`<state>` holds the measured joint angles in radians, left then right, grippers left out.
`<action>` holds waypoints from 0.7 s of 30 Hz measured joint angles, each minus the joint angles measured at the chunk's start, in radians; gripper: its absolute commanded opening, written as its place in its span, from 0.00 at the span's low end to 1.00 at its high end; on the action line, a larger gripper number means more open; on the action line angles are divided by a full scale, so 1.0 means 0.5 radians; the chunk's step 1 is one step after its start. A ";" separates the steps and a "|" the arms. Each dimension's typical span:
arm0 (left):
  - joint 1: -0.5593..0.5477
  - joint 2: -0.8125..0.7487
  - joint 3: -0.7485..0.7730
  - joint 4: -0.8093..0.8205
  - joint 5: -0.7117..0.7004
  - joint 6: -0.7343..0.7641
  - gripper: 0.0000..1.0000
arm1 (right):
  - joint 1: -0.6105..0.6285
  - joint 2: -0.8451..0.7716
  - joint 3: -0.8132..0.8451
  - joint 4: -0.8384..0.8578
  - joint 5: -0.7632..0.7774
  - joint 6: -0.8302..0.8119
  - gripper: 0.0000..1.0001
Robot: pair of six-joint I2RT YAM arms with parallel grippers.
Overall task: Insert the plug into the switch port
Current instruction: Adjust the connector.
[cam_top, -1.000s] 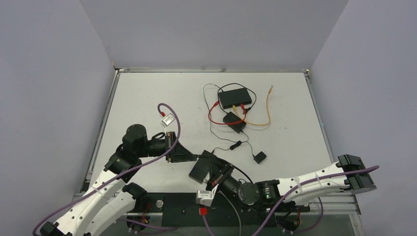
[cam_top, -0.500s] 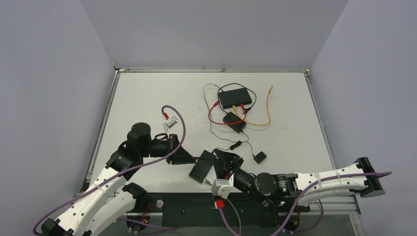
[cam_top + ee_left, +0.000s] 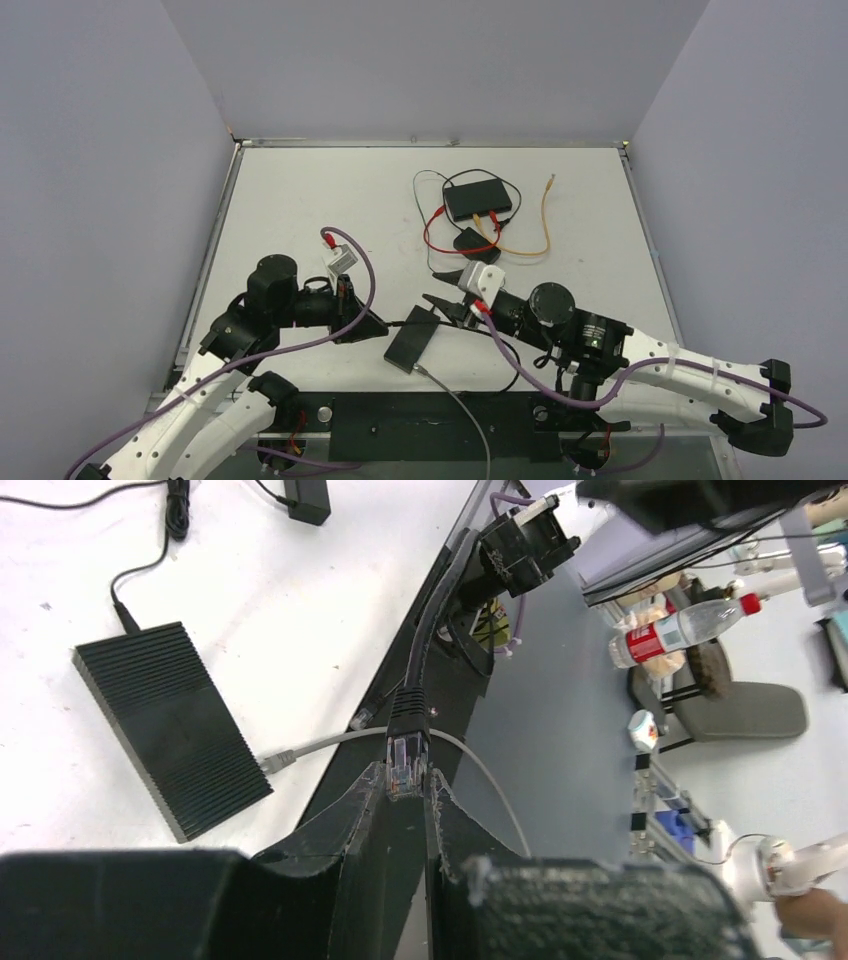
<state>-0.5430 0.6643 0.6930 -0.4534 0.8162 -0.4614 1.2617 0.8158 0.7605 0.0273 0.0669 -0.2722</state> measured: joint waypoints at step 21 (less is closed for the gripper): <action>-0.266 -0.571 -0.001 -0.059 -0.248 0.336 0.00 | -0.432 0.496 0.343 -0.185 -1.669 0.860 0.38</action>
<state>-0.6762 0.3786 0.6926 -0.4828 0.6922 -0.2932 1.0458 1.0637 0.9321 -0.0654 -0.7677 0.1577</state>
